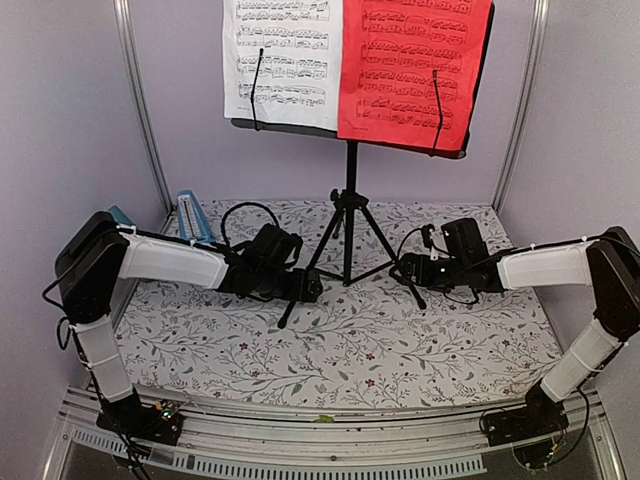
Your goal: Set up the instrument practice props
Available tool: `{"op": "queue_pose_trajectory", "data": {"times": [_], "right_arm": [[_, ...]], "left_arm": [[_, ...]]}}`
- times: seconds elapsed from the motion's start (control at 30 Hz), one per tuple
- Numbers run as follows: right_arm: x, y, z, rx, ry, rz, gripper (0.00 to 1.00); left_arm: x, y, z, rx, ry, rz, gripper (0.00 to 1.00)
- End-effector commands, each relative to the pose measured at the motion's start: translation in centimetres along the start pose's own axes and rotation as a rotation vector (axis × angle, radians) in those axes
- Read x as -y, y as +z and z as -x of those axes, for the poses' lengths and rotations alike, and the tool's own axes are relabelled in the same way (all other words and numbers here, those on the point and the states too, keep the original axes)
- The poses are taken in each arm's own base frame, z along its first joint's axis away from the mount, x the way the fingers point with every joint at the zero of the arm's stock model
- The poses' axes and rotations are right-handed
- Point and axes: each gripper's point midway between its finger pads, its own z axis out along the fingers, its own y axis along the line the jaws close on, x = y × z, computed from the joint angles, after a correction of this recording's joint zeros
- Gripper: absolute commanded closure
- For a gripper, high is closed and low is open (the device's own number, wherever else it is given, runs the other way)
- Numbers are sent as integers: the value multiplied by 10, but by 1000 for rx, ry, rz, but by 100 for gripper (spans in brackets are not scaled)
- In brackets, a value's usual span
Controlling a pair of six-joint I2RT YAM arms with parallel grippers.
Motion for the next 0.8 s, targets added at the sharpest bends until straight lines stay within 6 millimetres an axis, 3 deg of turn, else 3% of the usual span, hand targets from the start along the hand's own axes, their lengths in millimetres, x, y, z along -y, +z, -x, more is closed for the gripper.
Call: {"op": "queue_pose_trajectory", "data": {"times": [0.0, 0.13, 0.2, 0.4, 0.6, 0.77], "right_arm": [[-1, 13, 34, 44, -23, 27, 1], [2, 26, 52, 53, -32, 29, 1], [5, 31, 61, 57, -33, 28, 1], [11, 45, 81, 66, -29, 32, 1], [13, 57, 93, 66, -33, 32, 1], [6, 54, 100, 64, -39, 51, 1]], "left_arm": [[-9, 13, 32, 34, -2, -1, 4], [-10, 26, 53, 49, -3, -12, 4], [-17, 43, 51, 26, 0, 7, 4], [-22, 58, 75, 40, -21, -5, 4], [-26, 64, 88, 51, -31, -20, 4], [-17, 60, 97, 65, -13, -62, 4]]}}
